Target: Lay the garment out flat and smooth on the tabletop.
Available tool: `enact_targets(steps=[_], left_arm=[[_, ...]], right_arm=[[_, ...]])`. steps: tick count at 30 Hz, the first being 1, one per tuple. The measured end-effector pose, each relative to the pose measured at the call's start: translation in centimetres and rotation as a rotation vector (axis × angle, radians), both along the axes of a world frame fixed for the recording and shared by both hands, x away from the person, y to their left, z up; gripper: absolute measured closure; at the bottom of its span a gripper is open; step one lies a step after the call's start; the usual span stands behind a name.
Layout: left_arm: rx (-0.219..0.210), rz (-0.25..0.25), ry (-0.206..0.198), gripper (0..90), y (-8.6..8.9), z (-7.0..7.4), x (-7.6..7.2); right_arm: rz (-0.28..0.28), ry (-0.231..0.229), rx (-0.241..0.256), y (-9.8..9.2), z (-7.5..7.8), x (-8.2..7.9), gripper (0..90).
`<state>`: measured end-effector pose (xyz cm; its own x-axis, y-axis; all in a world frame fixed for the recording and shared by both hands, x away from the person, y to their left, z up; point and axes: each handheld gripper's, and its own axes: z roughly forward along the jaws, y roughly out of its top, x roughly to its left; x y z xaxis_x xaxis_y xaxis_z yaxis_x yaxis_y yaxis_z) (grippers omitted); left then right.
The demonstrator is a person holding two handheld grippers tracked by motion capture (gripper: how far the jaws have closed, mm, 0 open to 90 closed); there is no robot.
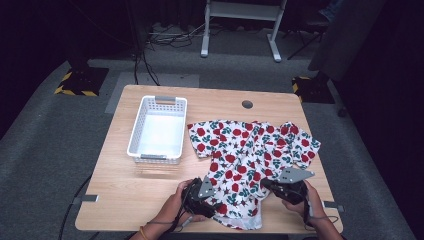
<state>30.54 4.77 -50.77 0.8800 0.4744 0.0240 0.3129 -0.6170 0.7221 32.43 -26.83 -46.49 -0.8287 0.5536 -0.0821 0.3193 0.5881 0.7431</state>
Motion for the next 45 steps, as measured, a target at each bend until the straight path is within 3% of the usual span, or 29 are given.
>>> enact_targets(steps=[6, 11, 21, 33, 36, 45], left_arm=[[0.001, 0.000, -0.008, 26.1, 0.0, 0.0, -0.1], [0.002, -0.001, -0.007, 26.3, 0.0, 0.0, -0.1], [-0.001, -0.005, -0.006, 26.9, 0.0, 0.0, -0.1], [-0.003, -0.006, 0.003, 27.0, 0.0, 0.0, 0.0], [0.004, -0.007, -0.020, 27.0, 0.0, 0.0, -0.2], [0.000, -0.008, -0.008, 26.9, 0.0, 0.0, -0.1]], right_arm=[[0.013, 0.000, -0.031, 2.5, 0.7, 3.1, 90.0], [0.024, 0.032, -0.050, 4.5, 0.7, 5.3, 90.0], [-0.001, 0.043, -0.093, 7.9, 1.2, 9.0, 90.0], [-0.030, 0.070, -0.150, 10.6, -0.4, 11.7, 90.0], [-0.034, 0.071, -0.172, 11.3, -0.7, 12.3, 90.0], [-0.043, 0.082, -0.204, 12.2, -1.8, 12.9, 88.0]])
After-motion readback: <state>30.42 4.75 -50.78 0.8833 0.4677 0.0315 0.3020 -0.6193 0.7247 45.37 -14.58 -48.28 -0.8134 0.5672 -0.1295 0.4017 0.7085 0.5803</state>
